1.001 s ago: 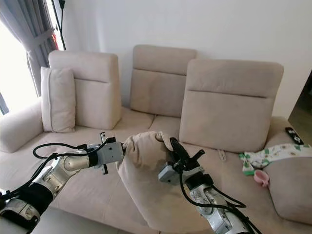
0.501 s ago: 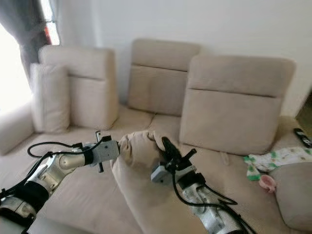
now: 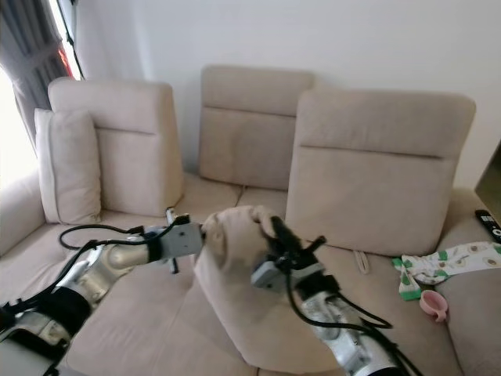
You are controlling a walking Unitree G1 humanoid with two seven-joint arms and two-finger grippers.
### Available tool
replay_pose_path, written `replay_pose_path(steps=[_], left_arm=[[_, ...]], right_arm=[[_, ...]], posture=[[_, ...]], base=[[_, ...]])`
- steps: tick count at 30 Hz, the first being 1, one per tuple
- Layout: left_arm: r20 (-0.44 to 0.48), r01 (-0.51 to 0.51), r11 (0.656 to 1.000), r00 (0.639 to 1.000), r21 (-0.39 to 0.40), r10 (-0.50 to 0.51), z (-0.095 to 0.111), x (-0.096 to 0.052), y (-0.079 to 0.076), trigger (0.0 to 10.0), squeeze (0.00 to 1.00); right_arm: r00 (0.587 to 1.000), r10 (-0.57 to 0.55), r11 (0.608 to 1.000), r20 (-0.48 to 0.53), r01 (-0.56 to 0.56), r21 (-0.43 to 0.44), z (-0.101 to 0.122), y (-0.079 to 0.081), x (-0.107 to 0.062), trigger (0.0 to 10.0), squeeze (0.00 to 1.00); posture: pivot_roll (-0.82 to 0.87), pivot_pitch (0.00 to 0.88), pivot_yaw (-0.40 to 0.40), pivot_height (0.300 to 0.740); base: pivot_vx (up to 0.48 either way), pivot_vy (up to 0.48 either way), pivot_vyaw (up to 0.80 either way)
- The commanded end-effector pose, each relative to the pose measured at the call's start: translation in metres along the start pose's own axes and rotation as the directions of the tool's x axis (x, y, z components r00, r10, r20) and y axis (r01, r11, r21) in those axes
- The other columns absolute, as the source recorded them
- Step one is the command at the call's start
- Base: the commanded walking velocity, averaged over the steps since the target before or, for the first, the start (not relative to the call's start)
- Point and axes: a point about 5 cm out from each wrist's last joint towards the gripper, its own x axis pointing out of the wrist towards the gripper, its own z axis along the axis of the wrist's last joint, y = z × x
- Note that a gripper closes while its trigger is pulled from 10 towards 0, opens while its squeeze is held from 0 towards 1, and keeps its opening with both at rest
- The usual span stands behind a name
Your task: Move the pillow to the sofa from floor
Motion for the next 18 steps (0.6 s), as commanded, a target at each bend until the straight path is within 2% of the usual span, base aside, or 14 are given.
replay_pose_path(steps=[1,4,5,6,8,13,18], left_arm=[[0.078,-0.044,0.998,0.996,0.035,0.041,0.017,0.006,0.01,10.0,0.0],[0.084,-0.062,0.998,0.995,0.032,0.06,0.02,0.01,0.012,10.0,0.0],[0.107,-0.089,0.996,0.991,0.022,0.087,0.03,0.018,0.015,10.0,0.0],[0.107,-0.089,0.996,0.991,0.022,0.087,0.03,0.018,0.015,10.0,0.0],[0.129,-0.099,0.995,0.987,0.017,0.096,0.038,0.023,0.016,10.0,0.0],[0.138,-0.102,0.995,0.986,0.018,0.099,0.043,0.027,0.016,10.0,0.0],[0.186,-0.079,0.997,0.98,0.022,0.074,0.059,0.036,0.014,10.0,0.0]], right_arm=[[0.999,0.025,0.999,0.043,-0.026,0.045,0.014,0.009,0.008,10.0,0.0],[1.0,0.018,0.998,0.0,-0.018,0.062,0.008,0.008,0.009,10.0,0.0],[0.997,-0.007,0.993,-0.079,0.016,0.117,-0.001,0.004,0.011,10.0,0.0],[0.997,-0.007,0.993,-0.079,0.016,0.117,-0.001,0.004,0.011,10.0,0.0],[0.989,-0.034,0.985,-0.145,0.058,0.161,-0.008,-0.001,0.013,10.0,0.0],[0.983,-0.046,0.981,-0.177,0.078,0.177,-0.012,-0.004,0.014,10.0,0.0],[0.972,-0.047,0.967,-0.232,0.102,0.232,-0.017,-0.005,0.015,10.0,0.0]], posture=[[-0.02,0.0,0.016,0.74],[-0.02,0.0,0.017,0.74],[-0.02,0.0,0.02,0.74],[-0.02,0.0,0.02,0.74],[-0.03,0.0,0.023,0.74],[-0.03,0.0,0.025,0.74],[-0.03,0.0,0.03,0.74]], base=[[0.0,0.0,0.0],[0.0,0.0,0.0],[0.0,0.0,0.0],[0.0,0.0,0.0],[0.0,0.0,0.0],[0.0,0.0,0.0],[0.0,0.0,0.0]])
